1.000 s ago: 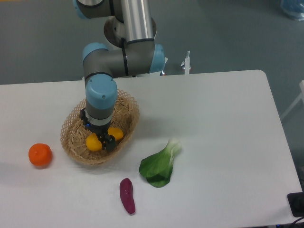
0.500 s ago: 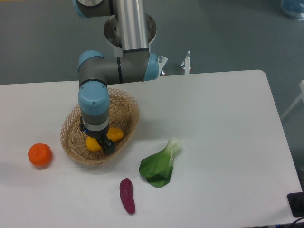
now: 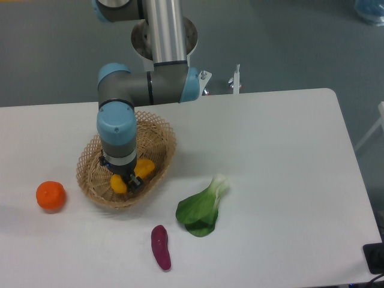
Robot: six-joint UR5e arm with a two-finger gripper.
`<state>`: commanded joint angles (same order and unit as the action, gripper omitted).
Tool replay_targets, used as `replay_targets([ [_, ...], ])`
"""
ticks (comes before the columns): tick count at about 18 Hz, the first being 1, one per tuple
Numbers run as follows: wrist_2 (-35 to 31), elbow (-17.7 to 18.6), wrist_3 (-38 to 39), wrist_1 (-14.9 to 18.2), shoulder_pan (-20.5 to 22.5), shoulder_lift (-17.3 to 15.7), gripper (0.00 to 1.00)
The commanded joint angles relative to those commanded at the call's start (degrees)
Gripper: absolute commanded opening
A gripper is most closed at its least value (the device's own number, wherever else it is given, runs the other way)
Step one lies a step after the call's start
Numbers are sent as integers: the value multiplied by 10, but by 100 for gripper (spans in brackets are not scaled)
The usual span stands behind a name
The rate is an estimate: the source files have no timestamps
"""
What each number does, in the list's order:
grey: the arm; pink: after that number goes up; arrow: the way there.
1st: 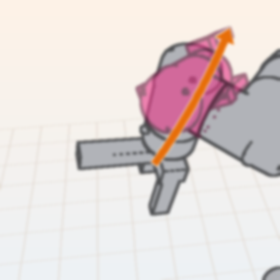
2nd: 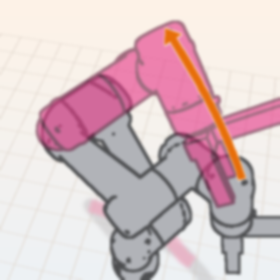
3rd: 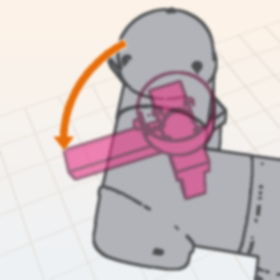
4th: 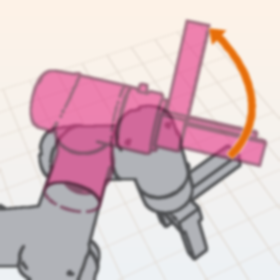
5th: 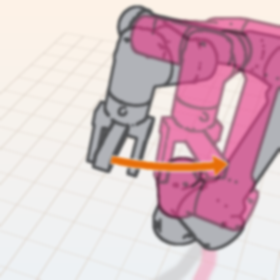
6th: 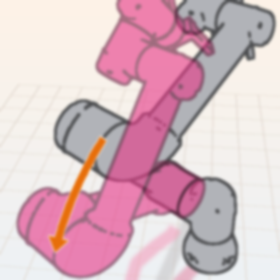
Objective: Pick up the mango from the basket
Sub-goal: 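Lift the held mango up out of the basket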
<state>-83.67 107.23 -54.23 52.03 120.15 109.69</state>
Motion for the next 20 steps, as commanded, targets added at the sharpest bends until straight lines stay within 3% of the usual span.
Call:
replay_targets([
  [6,4,-14,-1,35,12,-10,37],
  [10,18,-53,-2,67,47,-10,37],
  [13,29,-72,-2,69,73,-9,42],
  [20,28,-76,-16,63,132,-10,40],
])
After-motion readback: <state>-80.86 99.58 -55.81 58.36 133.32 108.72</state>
